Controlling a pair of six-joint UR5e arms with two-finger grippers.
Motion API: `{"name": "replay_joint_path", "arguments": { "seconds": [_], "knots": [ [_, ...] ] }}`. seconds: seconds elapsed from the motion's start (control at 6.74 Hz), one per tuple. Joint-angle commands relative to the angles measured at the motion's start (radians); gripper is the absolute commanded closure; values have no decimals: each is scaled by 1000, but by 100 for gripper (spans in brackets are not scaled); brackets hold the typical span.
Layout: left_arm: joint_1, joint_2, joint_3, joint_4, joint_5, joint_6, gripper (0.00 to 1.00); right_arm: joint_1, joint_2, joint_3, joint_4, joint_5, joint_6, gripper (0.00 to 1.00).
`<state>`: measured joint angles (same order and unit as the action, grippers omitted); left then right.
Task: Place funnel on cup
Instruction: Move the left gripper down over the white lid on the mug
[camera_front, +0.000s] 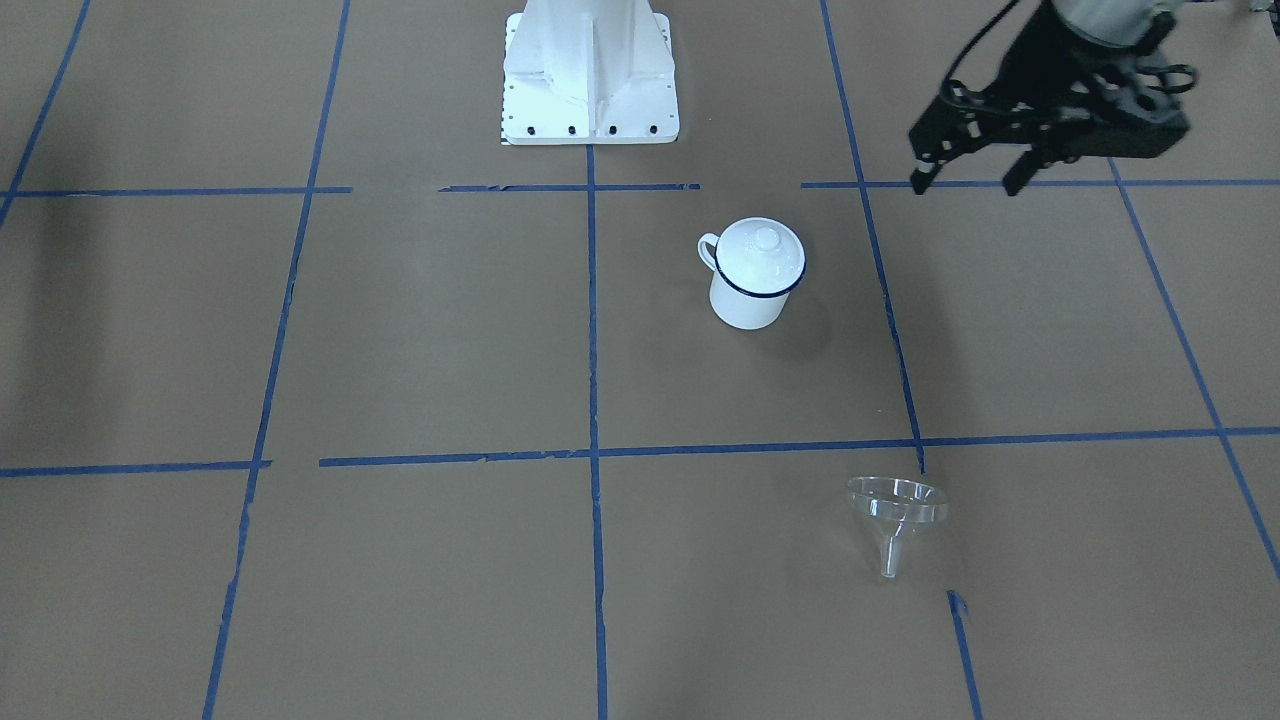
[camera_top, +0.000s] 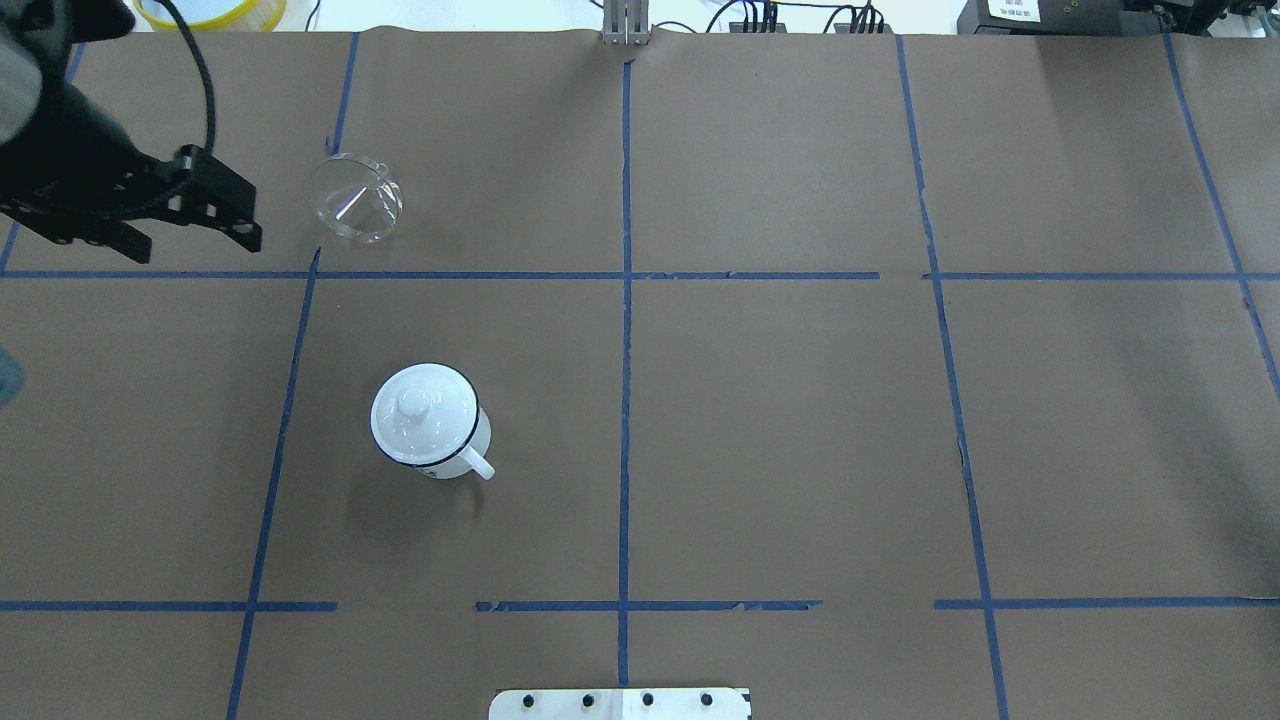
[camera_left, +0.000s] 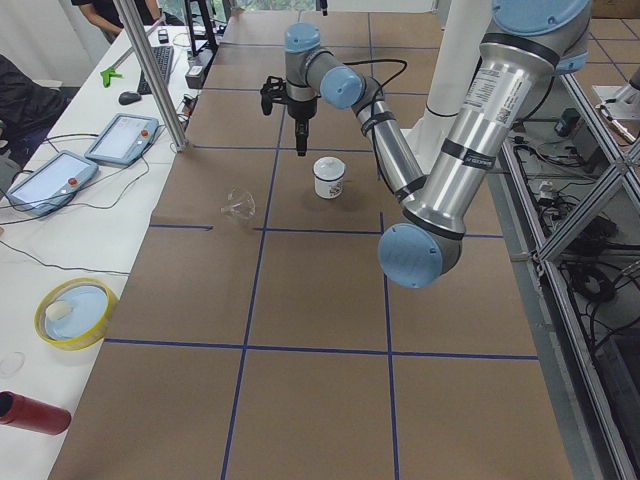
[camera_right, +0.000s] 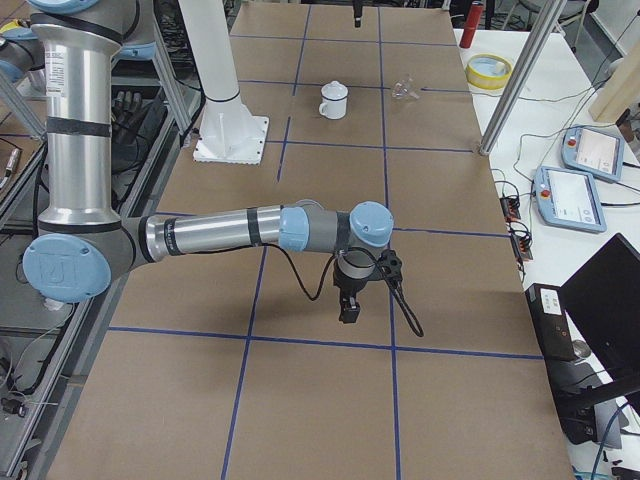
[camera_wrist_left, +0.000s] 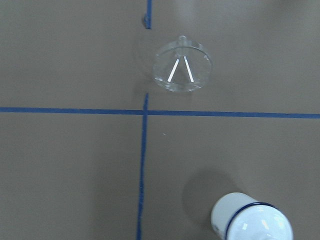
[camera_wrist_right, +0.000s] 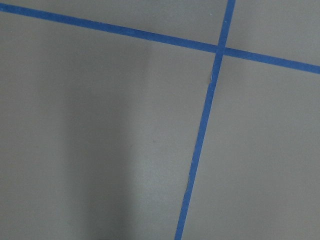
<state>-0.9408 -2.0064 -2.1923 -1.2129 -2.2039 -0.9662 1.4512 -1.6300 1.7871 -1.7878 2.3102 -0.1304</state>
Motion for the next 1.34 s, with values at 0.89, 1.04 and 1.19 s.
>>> {"name": "replay_joint_path", "arguments": {
  "seconds": [0.89,1.04,1.19],
  "knots": [
    [374,-35,209,-261,286,-312,0,0,-1,-2,-1,0,0,0],
    [387,-11,191,-261,291,-315,0,0,-1,0,1,0,0,0],
    [384,-8,180,-261,288,-309,0,0,1,0,1,0,0,0]
  ]
}}
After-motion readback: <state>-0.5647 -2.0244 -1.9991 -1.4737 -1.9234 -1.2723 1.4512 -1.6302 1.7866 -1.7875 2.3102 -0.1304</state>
